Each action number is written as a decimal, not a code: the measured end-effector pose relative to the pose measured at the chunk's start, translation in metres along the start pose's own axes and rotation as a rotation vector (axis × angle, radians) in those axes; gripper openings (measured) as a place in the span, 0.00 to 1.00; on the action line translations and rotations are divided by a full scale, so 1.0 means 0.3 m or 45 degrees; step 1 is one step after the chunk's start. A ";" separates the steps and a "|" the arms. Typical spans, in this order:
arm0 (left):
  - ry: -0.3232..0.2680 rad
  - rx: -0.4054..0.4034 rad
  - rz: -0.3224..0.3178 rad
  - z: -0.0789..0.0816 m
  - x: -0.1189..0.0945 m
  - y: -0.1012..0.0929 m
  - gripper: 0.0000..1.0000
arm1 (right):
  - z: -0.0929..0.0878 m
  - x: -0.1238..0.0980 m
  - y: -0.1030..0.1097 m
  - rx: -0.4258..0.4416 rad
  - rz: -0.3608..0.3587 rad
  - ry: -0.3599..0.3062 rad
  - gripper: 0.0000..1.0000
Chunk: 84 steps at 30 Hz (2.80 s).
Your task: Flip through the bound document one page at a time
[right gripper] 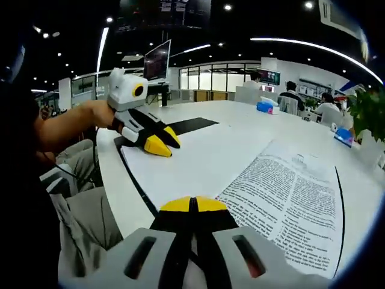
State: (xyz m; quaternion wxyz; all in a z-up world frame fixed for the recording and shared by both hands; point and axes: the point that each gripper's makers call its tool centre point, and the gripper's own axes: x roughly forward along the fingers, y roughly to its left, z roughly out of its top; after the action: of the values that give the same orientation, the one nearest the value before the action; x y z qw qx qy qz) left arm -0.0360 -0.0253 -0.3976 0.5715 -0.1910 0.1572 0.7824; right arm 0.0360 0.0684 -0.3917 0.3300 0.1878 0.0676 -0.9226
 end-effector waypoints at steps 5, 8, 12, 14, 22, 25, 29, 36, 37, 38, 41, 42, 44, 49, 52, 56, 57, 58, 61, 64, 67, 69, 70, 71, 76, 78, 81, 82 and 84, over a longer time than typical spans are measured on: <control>0.023 0.007 -0.012 -0.001 -0.001 -0.002 0.20 | 0.004 0.006 0.004 0.033 0.011 -0.001 0.02; 0.020 0.006 -0.014 0.000 -0.001 -0.002 0.20 | 0.010 0.013 -0.001 0.036 0.011 0.012 0.02; 0.025 -0.002 -0.012 -0.002 -0.001 0.000 0.20 | 0.025 0.045 -0.034 0.015 -0.009 0.026 0.02; 0.024 0.002 -0.015 0.001 -0.001 -0.011 0.20 | 0.037 0.064 -0.054 0.011 -0.012 0.042 0.02; 0.017 -0.006 -0.028 0.001 -0.003 -0.016 0.20 | 0.066 0.120 -0.114 0.048 -0.001 0.068 0.02; 0.015 -0.010 -0.035 0.000 -0.005 -0.013 0.20 | 0.091 0.158 -0.158 0.056 -0.014 0.063 0.02; 0.018 -0.007 -0.047 0.000 -0.007 -0.012 0.20 | 0.112 0.202 -0.228 0.089 -0.042 0.064 0.02; -0.003 -0.012 -0.041 -0.001 -0.010 -0.013 0.20 | 0.134 0.244 -0.257 0.143 -0.012 0.062 0.02; -0.004 -0.012 -0.041 0.000 -0.010 -0.013 0.20 | 0.138 0.251 -0.264 0.131 -0.020 0.060 0.02; -0.004 -0.016 -0.041 0.000 -0.009 -0.013 0.20 | 0.139 0.261 -0.276 0.117 -0.031 0.059 0.02; -0.004 -0.018 -0.041 0.001 -0.008 -0.010 0.20 | 0.153 0.294 -0.319 0.114 -0.052 0.066 0.02; -0.004 -0.017 -0.042 0.001 -0.007 -0.010 0.20 | 0.156 0.304 -0.333 0.118 -0.056 0.077 0.02; -0.004 -0.016 -0.043 0.001 -0.006 -0.010 0.20 | 0.165 0.322 -0.364 0.123 -0.070 0.092 0.02; -0.025 -0.026 -0.040 -0.001 -0.005 -0.008 0.20 | 0.172 0.364 -0.432 0.165 -0.080 0.109 0.02; -0.035 -0.027 -0.041 0.000 -0.003 -0.007 0.20 | 0.175 0.389 -0.454 0.186 -0.073 0.125 0.02; -0.046 -0.040 -0.047 -0.001 -0.002 -0.006 0.20 | 0.181 0.412 -0.468 0.156 -0.068 0.145 0.02; -0.049 -0.039 -0.047 -0.001 -0.001 -0.006 0.20 | 0.183 0.417 -0.473 0.155 -0.069 0.147 0.02; -0.051 -0.038 -0.047 -0.001 -0.001 -0.006 0.20 | 0.184 0.423 -0.479 0.156 -0.072 0.147 0.02; -0.054 -0.033 -0.047 -0.001 0.000 -0.007 0.20 | 0.191 0.442 -0.503 0.160 -0.071 0.153 0.02; -0.060 -0.030 -0.046 -0.001 0.000 -0.007 0.19 | 0.199 0.465 -0.527 0.164 -0.082 0.157 0.02; -0.072 -0.033 -0.045 -0.001 -0.001 -0.008 0.19 | 0.205 0.484 -0.548 0.165 -0.111 0.168 0.02; -0.069 -0.026 -0.045 0.000 -0.001 -0.009 0.19 | 0.210 0.502 -0.571 0.151 -0.131 0.172 0.02; -0.066 -0.023 -0.045 0.001 -0.002 -0.009 0.19 | 0.211 0.506 -0.577 0.150 -0.136 0.173 0.02; -0.060 -0.021 -0.046 0.002 -0.002 -0.010 0.19 | 0.217 0.524 -0.606 0.161 -0.139 0.177 0.02; -0.043 -0.009 -0.044 0.010 0.002 -0.013 0.19 | 0.212 0.519 -0.608 0.145 -0.146 0.168 0.02; -0.044 -0.011 -0.042 0.012 0.001 -0.016 0.19 | 0.212 0.517 -0.609 0.151 -0.158 0.160 0.02; -0.038 -0.010 -0.035 0.011 -0.002 -0.020 0.19 | 0.208 0.503 -0.591 0.134 -0.175 0.180 0.02; -0.035 -0.009 -0.032 0.012 -0.002 -0.023 0.19 | 0.204 0.496 -0.580 0.121 -0.175 0.182 0.02; -0.027 -0.005 -0.030 0.014 -0.002 -0.029 0.19 | 0.195 0.481 -0.567 0.106 -0.175 0.179 0.02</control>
State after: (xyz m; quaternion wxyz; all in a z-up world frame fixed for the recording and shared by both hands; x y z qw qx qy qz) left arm -0.0278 -0.0212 -0.3937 0.5818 -0.1856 0.1473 0.7781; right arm -0.1923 0.1009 -0.3942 0.2525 0.2605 0.0650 -0.9296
